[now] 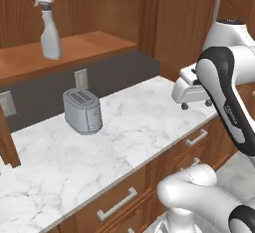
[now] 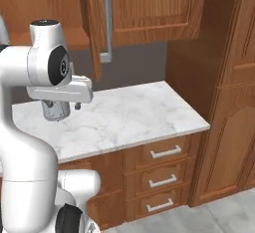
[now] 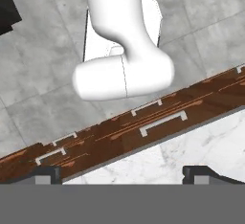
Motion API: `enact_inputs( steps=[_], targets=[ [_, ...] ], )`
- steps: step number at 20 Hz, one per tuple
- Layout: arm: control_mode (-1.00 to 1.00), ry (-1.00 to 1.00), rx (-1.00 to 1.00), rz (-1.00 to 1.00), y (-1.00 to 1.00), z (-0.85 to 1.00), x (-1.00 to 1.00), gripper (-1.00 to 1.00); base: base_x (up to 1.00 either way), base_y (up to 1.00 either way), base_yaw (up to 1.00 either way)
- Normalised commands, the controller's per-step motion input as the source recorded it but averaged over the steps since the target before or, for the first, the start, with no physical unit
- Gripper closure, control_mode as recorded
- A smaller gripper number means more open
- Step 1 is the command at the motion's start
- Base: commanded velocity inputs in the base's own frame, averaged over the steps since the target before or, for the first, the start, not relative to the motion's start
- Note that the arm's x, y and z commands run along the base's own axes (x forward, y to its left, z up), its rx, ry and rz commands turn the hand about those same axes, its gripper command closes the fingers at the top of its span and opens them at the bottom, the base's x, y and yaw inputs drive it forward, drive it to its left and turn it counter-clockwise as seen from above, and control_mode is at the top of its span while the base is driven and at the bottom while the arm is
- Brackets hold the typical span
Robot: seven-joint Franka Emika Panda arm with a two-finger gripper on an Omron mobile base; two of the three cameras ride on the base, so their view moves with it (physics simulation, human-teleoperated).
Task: Move the cutting board and knife to the sink. Then move spray from the cabinet to the counter.
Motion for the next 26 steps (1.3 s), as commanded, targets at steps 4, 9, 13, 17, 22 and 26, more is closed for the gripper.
enact_inputs(
  steps=[4, 9, 13, 17, 22, 26],
  targets=[
    [1.0, 0.0, 0.0, 0.0, 0.0, 0.0, 0.0, -1.0, 0.49, 0.45, 0.5],
    [1.0, 0.0, 0.0, 0.0, 0.0, 0.0, 0.0, -1.0, 0.37, 0.46, 0.39],
    [1.0, 0.0, 0.0, 0.0, 0.0, 0.0, 0.0, -1.0, 0.31, 0.51, 0.36],
    [1.0, 0.0, 0.0, 0.0, 0.0, 0.0, 0.0, -1.0, 0.14, 0.61, 0.33],
    [1.0, 0.0, 0.0, 0.0, 0.0, 0.0, 0.0, -1.0, 0.0, 0.6, 0.27],
    [1.0, 0.0, 0.0, 0.0, 0.0, 0.0, 0.0, -1.0, 0.39, 0.04, 0.17]
  ],
)
